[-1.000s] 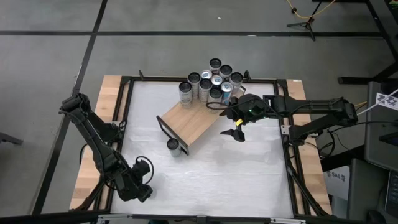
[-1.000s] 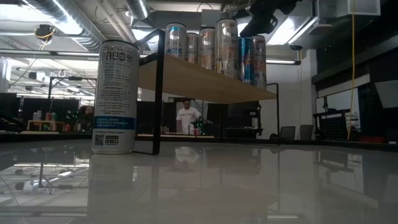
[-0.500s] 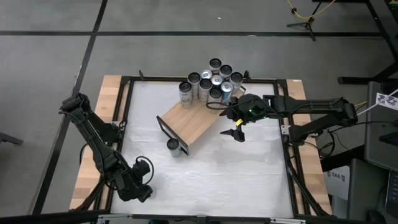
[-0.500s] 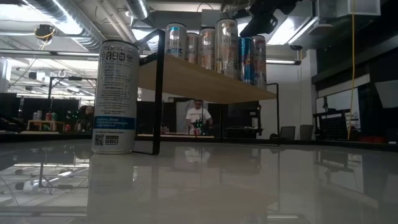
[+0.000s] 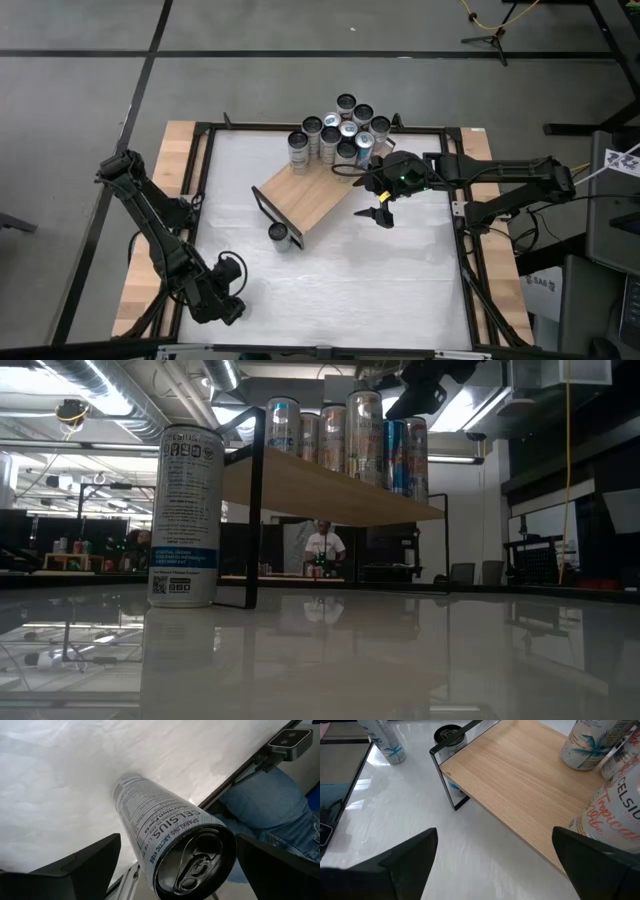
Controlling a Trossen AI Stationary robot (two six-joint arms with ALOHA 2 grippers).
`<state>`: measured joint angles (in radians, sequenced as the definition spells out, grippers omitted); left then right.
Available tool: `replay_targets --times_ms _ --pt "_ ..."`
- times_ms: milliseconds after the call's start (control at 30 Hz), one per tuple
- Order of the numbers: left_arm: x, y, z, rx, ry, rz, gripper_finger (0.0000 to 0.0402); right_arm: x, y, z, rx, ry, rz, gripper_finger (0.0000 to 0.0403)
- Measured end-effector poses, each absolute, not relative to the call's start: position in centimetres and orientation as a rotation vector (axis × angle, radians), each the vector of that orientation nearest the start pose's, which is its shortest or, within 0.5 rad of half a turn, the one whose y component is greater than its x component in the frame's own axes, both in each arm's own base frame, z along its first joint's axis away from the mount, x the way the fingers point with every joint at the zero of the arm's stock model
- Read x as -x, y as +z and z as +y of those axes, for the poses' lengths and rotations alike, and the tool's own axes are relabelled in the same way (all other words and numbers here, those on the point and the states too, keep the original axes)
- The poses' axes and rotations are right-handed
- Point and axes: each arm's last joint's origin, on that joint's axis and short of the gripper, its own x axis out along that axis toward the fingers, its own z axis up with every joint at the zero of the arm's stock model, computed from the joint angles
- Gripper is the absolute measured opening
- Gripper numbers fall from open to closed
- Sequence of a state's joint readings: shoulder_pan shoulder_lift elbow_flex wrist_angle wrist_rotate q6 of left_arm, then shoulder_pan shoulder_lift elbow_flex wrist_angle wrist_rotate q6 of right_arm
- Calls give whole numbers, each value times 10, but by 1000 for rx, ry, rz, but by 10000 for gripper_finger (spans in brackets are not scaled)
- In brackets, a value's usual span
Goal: Place canned beverage on shelf
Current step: Put the white-blue soda can on the shelf aligned with the other white-blue soda can
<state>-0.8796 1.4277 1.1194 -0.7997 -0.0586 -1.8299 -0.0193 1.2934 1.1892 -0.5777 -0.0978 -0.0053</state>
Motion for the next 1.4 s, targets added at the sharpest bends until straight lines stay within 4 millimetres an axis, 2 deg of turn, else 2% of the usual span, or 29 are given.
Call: replay_targets --times_ms 200,500,767,1100,1400 --pt "-177 261 -212 1066 391 1260 380 -273 331 -2 -35 77 681 388" --pt "-176 260 -210 1073 414 1261 356 -273 331 -2 -35 77 681 388" --pt "-182 260 -204 1088 446 1241 342 -273 331 -2 -35 77 681 388" --pt "-187 259 -196 1119 486 1311 341 -273 331 -2 -35 77 681 388" --pt "-188 262 -193 1170 510 1302 341 -273 331 -2 -35 77 681 388"
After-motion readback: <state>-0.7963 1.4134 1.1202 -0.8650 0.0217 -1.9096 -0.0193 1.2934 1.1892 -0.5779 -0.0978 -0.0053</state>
